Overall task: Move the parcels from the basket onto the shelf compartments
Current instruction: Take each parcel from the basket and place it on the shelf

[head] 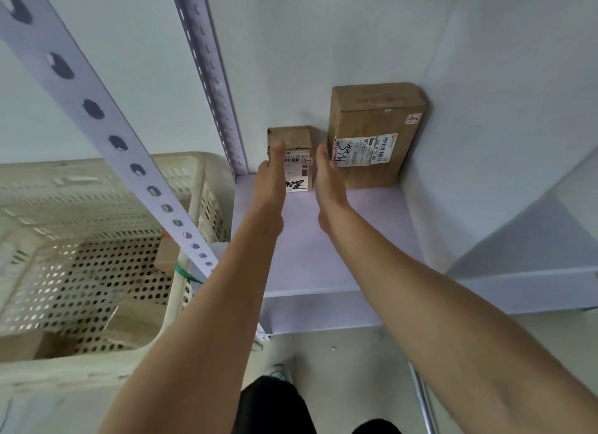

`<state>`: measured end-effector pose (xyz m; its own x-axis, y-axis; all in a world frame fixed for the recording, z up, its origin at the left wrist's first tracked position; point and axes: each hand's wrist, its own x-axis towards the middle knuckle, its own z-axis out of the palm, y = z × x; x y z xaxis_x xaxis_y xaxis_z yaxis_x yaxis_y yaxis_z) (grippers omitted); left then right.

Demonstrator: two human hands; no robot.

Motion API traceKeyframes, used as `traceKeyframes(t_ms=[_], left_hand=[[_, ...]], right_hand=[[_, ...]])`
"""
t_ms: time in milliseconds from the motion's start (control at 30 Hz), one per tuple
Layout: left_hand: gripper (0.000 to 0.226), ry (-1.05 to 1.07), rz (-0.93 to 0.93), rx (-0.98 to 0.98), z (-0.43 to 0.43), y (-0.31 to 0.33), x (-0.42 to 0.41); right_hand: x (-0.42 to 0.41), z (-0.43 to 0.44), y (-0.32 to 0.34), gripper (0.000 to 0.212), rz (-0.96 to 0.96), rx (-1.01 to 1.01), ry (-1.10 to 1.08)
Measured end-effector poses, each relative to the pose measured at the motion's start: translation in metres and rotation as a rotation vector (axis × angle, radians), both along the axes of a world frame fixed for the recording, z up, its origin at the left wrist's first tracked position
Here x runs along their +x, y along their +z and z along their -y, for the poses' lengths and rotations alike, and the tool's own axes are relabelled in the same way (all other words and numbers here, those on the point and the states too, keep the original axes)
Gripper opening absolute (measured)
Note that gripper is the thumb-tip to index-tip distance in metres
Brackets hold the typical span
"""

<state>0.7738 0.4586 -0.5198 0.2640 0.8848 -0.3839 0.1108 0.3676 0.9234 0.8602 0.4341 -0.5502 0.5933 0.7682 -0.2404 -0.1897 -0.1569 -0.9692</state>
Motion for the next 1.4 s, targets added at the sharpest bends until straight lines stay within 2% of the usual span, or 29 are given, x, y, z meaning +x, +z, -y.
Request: traceKeyframes(t_ms=[100, 400, 667, 800, 900, 967, 1067, 1200, 1400], left_hand=[[0.07, -0.005, 0.021, -0.028, 0.037, 0.034, -0.014], [0.067, -0.073, -0.024, -0.12, 0.15, 0.153, -0.089], [0.058, -0.028, -0.032, -0.117, 0.2, 0.246, -0.177], [0.043, -0.028, -0.048, -0.135, 0.199, 0.272, -0.219], [0.056, -0.027, -0.05, -0.166, 0.186, 0.273, -0.259], [0.051, -0.031, -0.07, -0.169, 0.171, 0.268, -0.291], [0.064, -0.046, -0.113, -0.178, 0.146, 0.258, -0.342], [0.071, -0.047, -0.128, -0.19, 0.104, 0.236, -0.402], [0.077, -0.055, -0.176, -0.281, 0.061, 0.203, -0.451]], right_hand=[[-0.015, 0.037, 0.034, 0.054, -0.048, -0.057, -0.013], [-0.077, 0.145, 0.153, 0.066, -0.069, -0.164, 0.083], [-0.15, 0.18, 0.226, 0.067, -0.075, -0.186, 0.146], [-0.196, 0.181, 0.249, 0.058, -0.136, -0.192, 0.18], [-0.235, 0.172, 0.249, 0.055, -0.172, -0.204, 0.191], [-0.264, 0.161, 0.246, 0.052, -0.177, -0.213, 0.19], [-0.308, 0.142, 0.238, 0.065, -0.143, -0.253, 0.223], [-0.353, 0.112, 0.226, 0.084, -0.138, -0.285, 0.233], [-0.38, 0.085, 0.197, 0.067, -0.168, -0.362, 0.162]])
